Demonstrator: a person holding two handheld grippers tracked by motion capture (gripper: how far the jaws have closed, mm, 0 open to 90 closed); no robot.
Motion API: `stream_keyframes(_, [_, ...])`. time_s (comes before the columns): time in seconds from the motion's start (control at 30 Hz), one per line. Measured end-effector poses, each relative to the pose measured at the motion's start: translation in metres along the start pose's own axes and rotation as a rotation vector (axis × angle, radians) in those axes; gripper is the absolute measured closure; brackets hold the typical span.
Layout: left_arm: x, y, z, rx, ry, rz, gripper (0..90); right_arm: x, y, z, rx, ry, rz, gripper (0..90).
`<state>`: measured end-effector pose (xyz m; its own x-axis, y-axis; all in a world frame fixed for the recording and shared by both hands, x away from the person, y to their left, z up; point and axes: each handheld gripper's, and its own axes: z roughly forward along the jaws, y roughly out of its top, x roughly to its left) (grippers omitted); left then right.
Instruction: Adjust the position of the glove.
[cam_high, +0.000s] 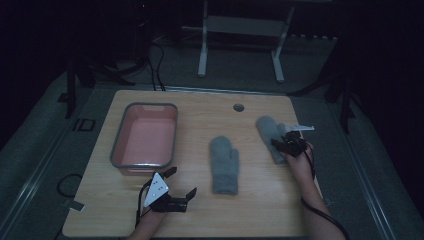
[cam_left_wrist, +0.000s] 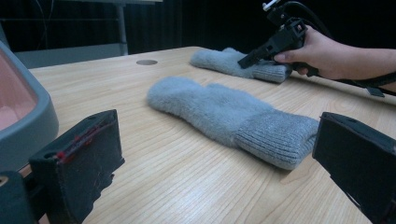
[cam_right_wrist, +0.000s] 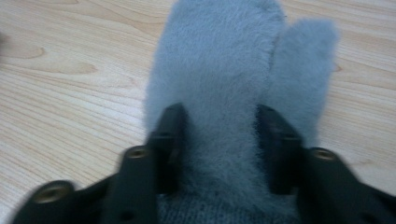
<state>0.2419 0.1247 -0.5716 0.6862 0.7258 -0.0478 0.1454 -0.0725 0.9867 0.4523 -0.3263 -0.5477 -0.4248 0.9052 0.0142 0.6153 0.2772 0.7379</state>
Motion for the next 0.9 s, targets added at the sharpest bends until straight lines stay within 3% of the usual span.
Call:
stream_keyframes(0.13, [0.000,0.000,0.000,0.000,0.000,0.000,1.8,0.005,0.000,-0.003,-0.008,-0.029,0.026,77.2])
stream_keyframes(0.2, [0.000,0.000,0.000,0.001,0.000,-0.001,1.8,0.008,0.000,-0.007,-0.032,-0.029,0.080,80.1])
stream_keyframes(0.4, [0.000,0.000,0.000,0.001,-0.001,-0.001,1.8,0.022,-0.007,-0.032,-0.100,-0.045,0.154,80.9])
stream_keyframes(0.47, [0.000,0.000,0.000,0.000,0.000,-0.002,1.8,0.030,-0.010,-0.044,-0.107,-0.086,0.146,80.8])
stream_keyframes(0.57, [0.000,0.000,0.000,0.000,0.000,-0.001,1.8,0.039,-0.017,-0.058,-0.107,-0.104,0.149,80.8])
stream_keyframes(0.73, [0.000,0.000,0.000,0.000,0.001,0.001,1.8,0.052,-0.033,-0.082,-0.110,-0.084,0.195,80.8])
stream_keyframes(0.9, [0.000,0.000,0.000,-0.001,0.001,0.002,1.8,0.066,-0.052,-0.102,-0.112,-0.102,0.212,80.7])
